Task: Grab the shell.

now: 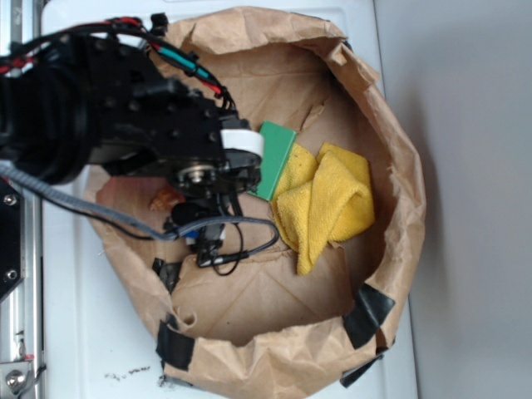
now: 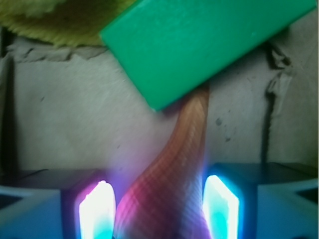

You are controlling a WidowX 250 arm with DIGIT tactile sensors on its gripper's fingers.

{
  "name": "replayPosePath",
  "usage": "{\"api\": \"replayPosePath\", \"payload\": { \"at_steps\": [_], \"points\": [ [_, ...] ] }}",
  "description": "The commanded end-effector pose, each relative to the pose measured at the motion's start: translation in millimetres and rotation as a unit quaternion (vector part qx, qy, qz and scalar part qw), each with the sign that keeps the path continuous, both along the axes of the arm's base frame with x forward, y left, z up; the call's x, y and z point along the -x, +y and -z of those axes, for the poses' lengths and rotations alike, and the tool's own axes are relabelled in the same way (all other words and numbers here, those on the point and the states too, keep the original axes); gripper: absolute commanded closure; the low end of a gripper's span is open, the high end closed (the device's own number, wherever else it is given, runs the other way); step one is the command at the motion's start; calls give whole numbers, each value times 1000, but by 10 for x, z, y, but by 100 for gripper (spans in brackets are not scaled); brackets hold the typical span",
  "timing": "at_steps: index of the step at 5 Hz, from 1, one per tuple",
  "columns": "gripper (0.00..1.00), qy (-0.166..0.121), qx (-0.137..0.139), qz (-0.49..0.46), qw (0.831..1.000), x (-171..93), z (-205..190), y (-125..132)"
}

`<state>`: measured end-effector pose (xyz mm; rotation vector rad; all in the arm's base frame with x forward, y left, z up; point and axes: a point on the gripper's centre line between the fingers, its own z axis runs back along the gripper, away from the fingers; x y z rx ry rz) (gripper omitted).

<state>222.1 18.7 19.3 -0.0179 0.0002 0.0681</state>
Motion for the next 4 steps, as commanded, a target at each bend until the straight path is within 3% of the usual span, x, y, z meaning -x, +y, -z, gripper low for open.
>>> {"api": "replayPosePath", "payload": {
  "at_steps": [1, 3, 4],
  "points": [
    [100, -73, 32, 2, 997, 39, -921, 21],
    [100, -77, 35, -4, 996, -29, -1469, 73],
    [100, -81, 34, -13, 996, -20, -1521, 75]
  ]
}}
